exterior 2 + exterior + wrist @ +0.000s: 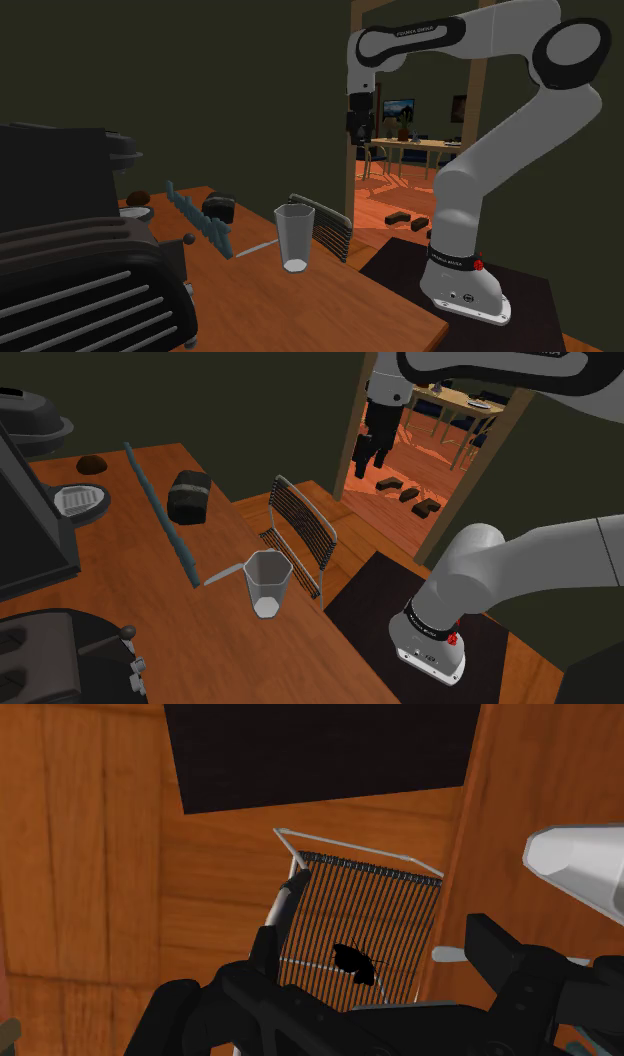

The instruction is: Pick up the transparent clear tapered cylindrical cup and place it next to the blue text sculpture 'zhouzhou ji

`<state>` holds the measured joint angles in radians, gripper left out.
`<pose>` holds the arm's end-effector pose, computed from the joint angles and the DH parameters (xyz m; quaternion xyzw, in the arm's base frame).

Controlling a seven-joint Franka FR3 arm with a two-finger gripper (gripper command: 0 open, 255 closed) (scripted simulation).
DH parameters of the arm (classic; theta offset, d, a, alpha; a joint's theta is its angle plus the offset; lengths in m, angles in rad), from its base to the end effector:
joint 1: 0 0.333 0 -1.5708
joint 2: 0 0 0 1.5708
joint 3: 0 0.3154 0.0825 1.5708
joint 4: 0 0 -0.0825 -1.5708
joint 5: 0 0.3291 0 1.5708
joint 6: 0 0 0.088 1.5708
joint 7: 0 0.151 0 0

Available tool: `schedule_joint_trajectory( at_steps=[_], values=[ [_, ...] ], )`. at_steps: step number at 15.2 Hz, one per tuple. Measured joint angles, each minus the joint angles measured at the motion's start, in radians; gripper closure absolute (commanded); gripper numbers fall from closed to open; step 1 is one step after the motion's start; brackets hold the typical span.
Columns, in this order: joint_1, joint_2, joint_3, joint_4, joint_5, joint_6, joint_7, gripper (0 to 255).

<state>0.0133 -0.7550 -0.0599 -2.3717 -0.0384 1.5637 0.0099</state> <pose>0.2560 -0.0217 0.5306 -0.9995 0.0192 0.0269 0.0016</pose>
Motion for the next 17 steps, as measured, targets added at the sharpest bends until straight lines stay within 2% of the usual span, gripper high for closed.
schedule_joint_trajectory(
  at_steps=[5, 17],
  values=[
    [0.024, 0.007, 0.044, -0.052, 0.047, 0.063, 0.054, 0],
    [0.135, 0.149, 0.235, -0.166, 0.233, 0.360, 0.256, 0]
  ],
)
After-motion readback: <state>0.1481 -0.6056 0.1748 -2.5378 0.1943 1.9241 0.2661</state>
